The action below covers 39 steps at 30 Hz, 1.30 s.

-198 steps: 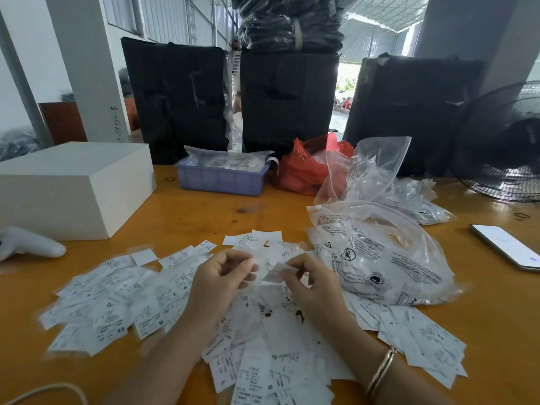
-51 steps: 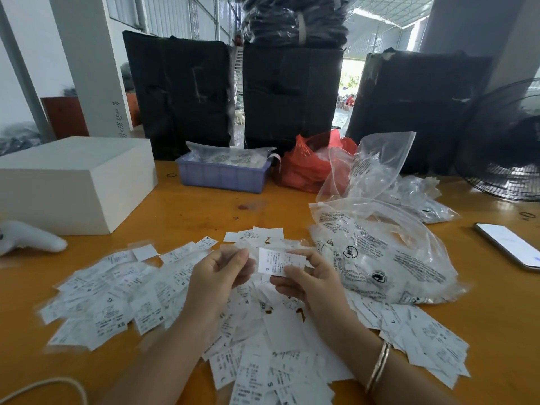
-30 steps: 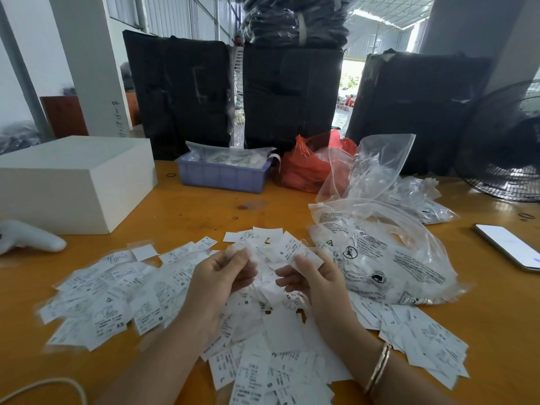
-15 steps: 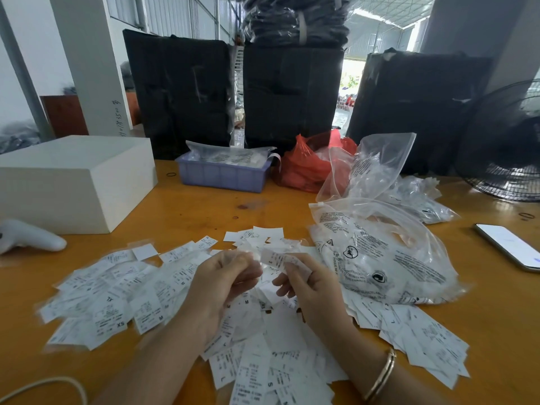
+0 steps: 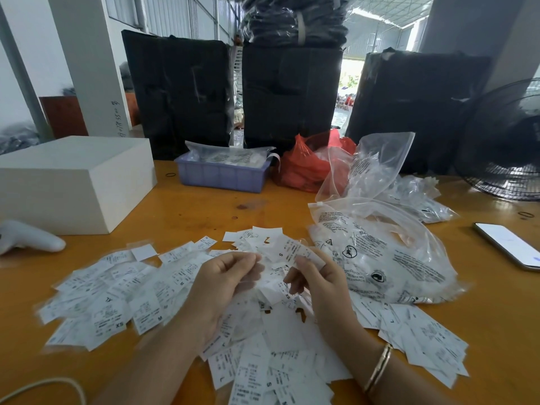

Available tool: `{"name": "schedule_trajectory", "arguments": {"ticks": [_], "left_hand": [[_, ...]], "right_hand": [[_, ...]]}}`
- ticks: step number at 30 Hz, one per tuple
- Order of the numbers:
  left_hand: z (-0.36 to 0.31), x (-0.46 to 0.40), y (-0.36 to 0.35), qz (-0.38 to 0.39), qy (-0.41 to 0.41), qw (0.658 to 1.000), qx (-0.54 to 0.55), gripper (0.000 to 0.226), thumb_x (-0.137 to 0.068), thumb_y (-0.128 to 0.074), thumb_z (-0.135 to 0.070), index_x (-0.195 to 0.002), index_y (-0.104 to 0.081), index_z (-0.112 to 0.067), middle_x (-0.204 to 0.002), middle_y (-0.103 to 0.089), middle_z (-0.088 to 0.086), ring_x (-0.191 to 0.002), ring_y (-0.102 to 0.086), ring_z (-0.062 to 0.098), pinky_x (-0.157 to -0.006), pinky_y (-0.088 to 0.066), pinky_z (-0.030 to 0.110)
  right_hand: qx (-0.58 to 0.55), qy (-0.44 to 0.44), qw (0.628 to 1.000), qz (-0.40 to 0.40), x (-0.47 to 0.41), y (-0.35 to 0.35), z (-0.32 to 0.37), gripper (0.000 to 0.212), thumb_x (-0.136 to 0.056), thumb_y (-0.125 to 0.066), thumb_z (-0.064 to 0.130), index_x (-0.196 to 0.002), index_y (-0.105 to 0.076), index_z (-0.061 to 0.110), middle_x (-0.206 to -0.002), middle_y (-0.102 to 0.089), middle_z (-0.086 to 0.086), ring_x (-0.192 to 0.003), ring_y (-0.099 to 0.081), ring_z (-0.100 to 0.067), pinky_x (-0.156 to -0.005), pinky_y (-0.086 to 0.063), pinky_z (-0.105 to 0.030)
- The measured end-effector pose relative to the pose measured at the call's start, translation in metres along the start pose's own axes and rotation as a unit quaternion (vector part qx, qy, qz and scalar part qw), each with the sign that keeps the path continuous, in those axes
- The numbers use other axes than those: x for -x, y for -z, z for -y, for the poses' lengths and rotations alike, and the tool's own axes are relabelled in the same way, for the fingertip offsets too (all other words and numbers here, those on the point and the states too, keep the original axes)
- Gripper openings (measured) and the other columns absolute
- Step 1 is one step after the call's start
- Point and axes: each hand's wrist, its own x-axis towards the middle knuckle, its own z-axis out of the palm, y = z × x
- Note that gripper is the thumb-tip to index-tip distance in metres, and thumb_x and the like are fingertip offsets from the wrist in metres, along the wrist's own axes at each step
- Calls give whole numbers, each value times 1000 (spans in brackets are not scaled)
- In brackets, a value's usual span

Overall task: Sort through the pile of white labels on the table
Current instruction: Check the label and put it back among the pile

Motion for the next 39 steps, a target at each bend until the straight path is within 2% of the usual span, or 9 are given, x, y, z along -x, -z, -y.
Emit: {"name": "schedule_trajectory", "arguments": {"ticks": [4, 7, 10, 13, 22, 27, 30, 32, 39], "left_hand": [[-2, 0, 1, 10, -22, 999, -22, 32, -63, -70, -30, -90, -72, -14, -85, -75, 1, -79, -71, 12, -64, -54, 15], [-1, -2, 1, 5, -26, 999, -28, 25, -67, -75, -23, -91, -72, -15, -86, -75, 0, -80, -71, 12, -64, -54, 15], [1, -4, 1, 7, -41, 998, -40, 16, -73, -76, -13, -88, -73, -18, -86, -75, -3, -81, -71, 11, -64, -53, 14], [2, -3, 1, 18, -72, 996, -53, 17, -74, -76, -9, -87, -73, -21, -88, -75, -5, -85, -70, 5, -68, -52, 11], [2, -2, 0, 6, -136, 986, -93, 16, -78, -74, -8, -89, -71, -20, -87, -74, -13, -85, -68, -1, -67, -48, 6], [2, 0, 1, 4, -157, 981, -117, 18, -79, -73, -7, -86, -71, -23, -86, -73, -15, -83, -67, -2, -66, -48, 5], [4, -1, 0, 6, -160, 977, -140, 19, -78, -74, -10, -86, -70, -26, -84, -71, -21, -82, -66, -5, -66, -47, 3], [4, 0, 1, 9, -156, 975, -158, 19, -77, -75, -14, -86, -69, -29, -83, -71, -23, -81, -66, -6, -66, -47, 3], [1, 1, 1, 27, -135, 980, -143, 13, -79, -72, -21, -76, -72, -33, -72, -74, -7, -66, -69, 6, -61, -50, 9]], "right_hand": [[-11, 4, 1000, 6, 1, 3, 1, 25, -95, -47, 1, -79, -62, 13, -56, -55, -3, -48, -47, -11, -48, -40, -18], [22, -7, 1000, 5, 0, 2, -2, 16, -96, -49, 5, -89, -62, 9, -53, -51, 2, -47, -43, -8, -46, -35, -18], [49, -6, 999, 6, -1, 2, -2, 12, -94, -53, 6, -88, -63, 7, -50, -49, 5, -43, -41, -6, -43, -33, -17], [42, -8, 999, 8, 0, 0, 1, 15, -92, -56, 7, -82, -64, 14, -48, -50, 5, -41, -41, -4, -41, -33, -15], [36, -33, 999, 11, 1, -1, 2, 26, -93, -56, 8, -73, -66, 22, -47, -49, -3, -41, -38, -13, -40, -34, -20], [60, -42, 997, 24, 1, 0, 1, 21, -94, -55, 10, -77, -65, 19, -47, -51, -2, -40, -41, -11, -42, -36, -20], [86, -41, 995, 42, 1, -1, 1, 29, -94, -54, 10, -70, -62, 25, -44, -50, 1, -37, -40, -7, -41, -35, -19], [103, -40, 992, 62, 2, -2, 2, 25, -95, -53, 8, -75, -63, 22, -43, -49, 4, -36, -39, -5, -40, -34, -17], [116, -45, 991, 44, 0, 3, 2, 24, -92, -53, 2, -77, -63, 17, -43, -48, 7, -37, -40, -5, -39, -34, -17]]}}
